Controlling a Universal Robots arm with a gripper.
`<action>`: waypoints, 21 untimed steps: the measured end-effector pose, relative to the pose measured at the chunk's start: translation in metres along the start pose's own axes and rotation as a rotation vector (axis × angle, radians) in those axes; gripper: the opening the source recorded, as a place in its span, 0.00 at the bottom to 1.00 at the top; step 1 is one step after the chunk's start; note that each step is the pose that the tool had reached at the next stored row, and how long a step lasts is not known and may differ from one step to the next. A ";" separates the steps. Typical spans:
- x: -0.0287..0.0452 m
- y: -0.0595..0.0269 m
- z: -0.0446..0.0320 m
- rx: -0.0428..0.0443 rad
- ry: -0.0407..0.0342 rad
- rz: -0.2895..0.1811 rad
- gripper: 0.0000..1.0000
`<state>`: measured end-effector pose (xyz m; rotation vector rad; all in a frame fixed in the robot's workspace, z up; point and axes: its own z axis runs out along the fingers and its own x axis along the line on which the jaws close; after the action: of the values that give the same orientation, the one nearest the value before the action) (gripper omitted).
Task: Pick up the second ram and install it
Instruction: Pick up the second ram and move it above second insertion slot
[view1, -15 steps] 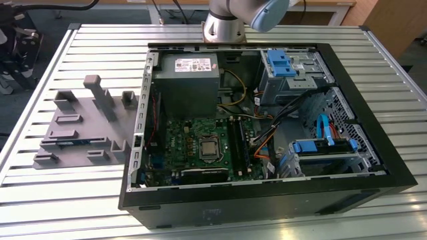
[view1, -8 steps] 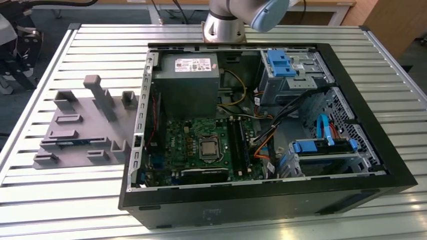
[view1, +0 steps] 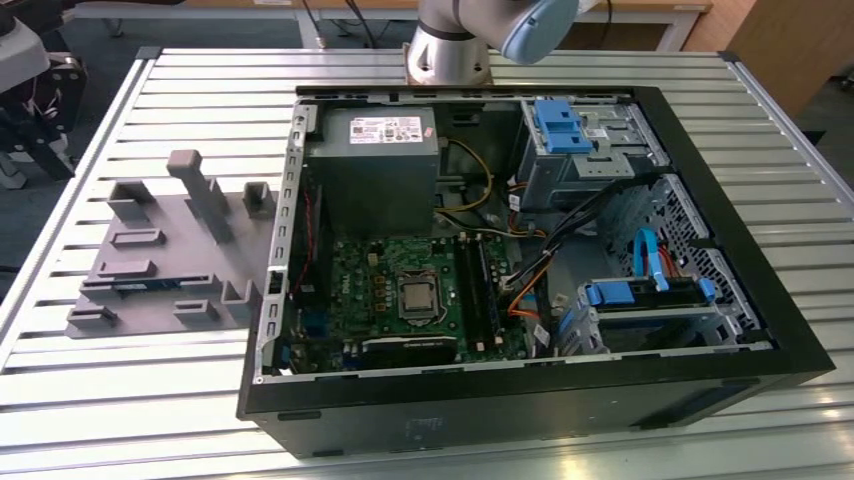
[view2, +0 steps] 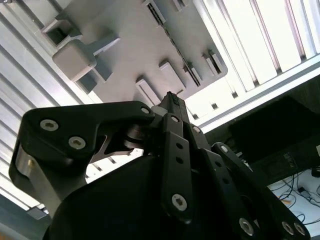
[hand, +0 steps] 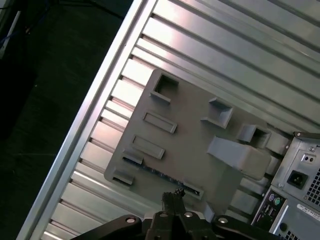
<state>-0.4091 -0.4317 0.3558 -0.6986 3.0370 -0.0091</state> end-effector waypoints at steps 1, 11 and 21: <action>0.0000 0.0000 0.0000 -0.0001 0.0000 -0.007 0.11; 0.0000 0.0000 0.0000 -0.0002 0.0000 -0.011 0.11; 0.0001 0.0000 0.0001 -0.0010 -0.0005 -0.048 0.11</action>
<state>-0.4092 -0.4318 0.3558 -0.7716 3.0192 -0.0083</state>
